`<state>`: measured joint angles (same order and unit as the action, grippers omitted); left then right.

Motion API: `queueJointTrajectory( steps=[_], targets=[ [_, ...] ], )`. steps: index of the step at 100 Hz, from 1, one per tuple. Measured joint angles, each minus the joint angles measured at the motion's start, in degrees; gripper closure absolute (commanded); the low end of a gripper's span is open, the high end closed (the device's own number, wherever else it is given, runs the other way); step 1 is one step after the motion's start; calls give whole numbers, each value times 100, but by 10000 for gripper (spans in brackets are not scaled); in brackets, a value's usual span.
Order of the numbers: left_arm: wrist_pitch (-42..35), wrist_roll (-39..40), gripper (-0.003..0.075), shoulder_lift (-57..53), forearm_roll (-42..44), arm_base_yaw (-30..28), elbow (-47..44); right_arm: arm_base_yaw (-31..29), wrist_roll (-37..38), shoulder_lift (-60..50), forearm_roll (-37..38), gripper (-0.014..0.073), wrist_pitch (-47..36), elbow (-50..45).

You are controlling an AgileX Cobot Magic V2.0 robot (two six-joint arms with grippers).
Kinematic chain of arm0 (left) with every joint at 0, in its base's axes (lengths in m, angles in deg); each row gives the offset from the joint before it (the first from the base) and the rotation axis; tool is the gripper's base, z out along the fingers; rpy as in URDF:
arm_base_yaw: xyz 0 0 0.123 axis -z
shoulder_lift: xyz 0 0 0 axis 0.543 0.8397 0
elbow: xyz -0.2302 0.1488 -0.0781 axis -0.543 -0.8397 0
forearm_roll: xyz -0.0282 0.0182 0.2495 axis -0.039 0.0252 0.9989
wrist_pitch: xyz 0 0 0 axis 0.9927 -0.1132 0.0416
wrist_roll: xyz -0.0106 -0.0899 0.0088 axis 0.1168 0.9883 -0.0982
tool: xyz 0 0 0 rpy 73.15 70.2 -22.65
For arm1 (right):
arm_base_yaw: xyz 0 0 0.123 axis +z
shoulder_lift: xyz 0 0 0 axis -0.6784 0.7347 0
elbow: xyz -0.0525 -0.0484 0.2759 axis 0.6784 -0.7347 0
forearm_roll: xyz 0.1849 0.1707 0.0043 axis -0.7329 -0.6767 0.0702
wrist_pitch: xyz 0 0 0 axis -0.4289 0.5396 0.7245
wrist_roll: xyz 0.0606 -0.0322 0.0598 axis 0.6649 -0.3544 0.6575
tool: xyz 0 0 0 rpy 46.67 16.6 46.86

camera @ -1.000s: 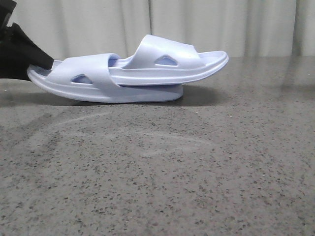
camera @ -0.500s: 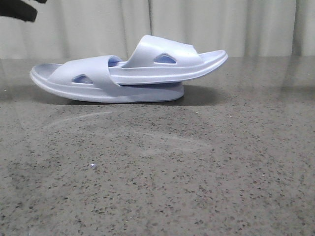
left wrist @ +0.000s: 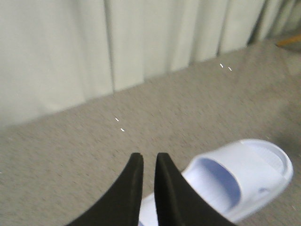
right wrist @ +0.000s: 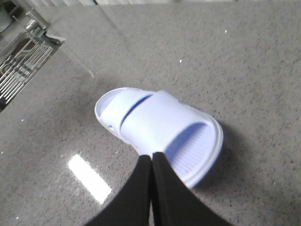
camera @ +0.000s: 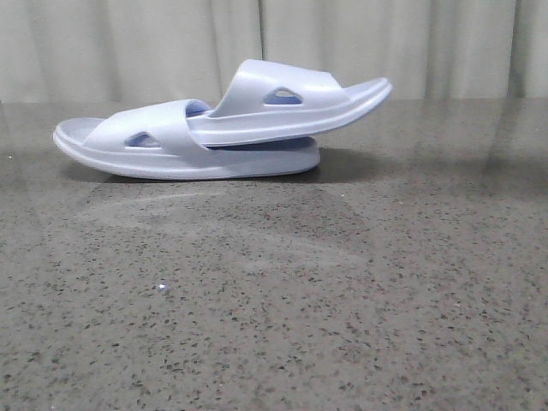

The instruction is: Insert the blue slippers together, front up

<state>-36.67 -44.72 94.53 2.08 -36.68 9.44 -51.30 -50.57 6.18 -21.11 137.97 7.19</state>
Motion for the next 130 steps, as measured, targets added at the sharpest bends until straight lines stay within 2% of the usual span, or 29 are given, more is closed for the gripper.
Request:
queueJointTrajectory(
  steps=[15,27,37,50,67,99,130],
  targets=[
    [-1560,-24,705,-695,311,700,-499,742,-16,-511,0,678,-1336,-524],
    [-2514,-35,705,-1065,821,1450,-1047,1383,-87,-838,42,678,-2354,-1008],
    [-3313,-35,705,-1301,927,2022,-1649,1824,-109,-1113,90,678,-3073,-1456],
    [-4192,-35,705,-1678,706,2460,-2540,2094,-109,-1608,90,678,-3920,-2194],
    [-4762,-35,705,-2213,395,2730,-3620,2253,-176,-2361,67,678,-4696,-3226],
    [-5565,-35,705,-3142,-187,3236,-5154,2288,-225,-3541,-8,678,-5107,-4667],
    [-5729,-35,705,-3337,-398,3358,-5352,2288,-225,-3666,-63,678,-4839,-4833]
  ],
)
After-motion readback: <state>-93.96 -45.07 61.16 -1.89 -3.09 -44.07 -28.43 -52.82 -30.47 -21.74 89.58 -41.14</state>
